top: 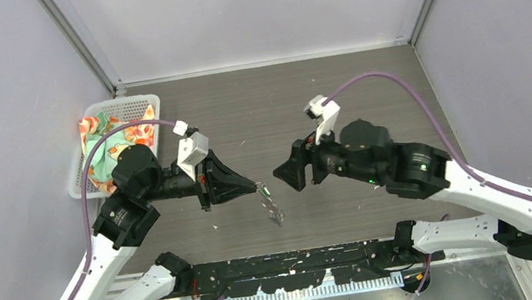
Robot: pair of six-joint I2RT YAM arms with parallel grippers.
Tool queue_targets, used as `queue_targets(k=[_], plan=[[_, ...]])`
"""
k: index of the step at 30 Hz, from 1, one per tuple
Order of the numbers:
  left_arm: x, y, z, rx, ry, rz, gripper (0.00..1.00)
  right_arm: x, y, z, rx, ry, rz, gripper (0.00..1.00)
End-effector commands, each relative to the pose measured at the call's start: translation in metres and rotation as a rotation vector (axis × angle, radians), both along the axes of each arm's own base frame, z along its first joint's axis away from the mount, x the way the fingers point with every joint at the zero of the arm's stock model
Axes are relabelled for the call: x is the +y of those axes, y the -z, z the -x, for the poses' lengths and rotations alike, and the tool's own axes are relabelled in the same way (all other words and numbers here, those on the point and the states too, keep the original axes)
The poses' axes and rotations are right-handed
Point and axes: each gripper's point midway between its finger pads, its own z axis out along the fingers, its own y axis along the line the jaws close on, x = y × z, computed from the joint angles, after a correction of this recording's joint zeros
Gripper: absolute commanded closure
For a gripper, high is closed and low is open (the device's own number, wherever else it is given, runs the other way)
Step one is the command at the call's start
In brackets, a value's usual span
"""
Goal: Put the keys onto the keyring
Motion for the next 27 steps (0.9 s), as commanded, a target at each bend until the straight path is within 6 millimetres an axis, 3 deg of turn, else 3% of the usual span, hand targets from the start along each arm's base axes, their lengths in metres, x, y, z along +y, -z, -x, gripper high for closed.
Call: queue_targets(k=[1,6,15,19,25,27], plan=[[0.003,-0.029,0.004,-0.080,-0.001,0.068,1.00,0.008,0.010,0.008,-0.013,-0.072,0.025,0.22],[0.004,-0.029,0.003,-0.086,-0.015,0.070,1.00,0.011,0.011,0.013,-0.038,-0.097,-0.011,0.11],[0.003,-0.026,-0.008,-0.085,-0.073,0.059,1.00,0.025,0.024,0.027,-0.070,-0.149,0.082,0.14],[0.004,-0.026,-0.011,-0.091,-0.094,0.059,1.00,0.026,0.021,0.028,-0.097,-0.143,0.117,0.21],[0.005,-0.027,-0.013,-0.092,-0.107,0.058,1.00,0.030,0.006,0.028,-0.132,-0.136,0.098,0.40],[0.005,-0.026,-0.015,-0.094,-0.115,0.056,1.00,0.035,0.002,0.032,-0.137,-0.156,0.086,0.42]])
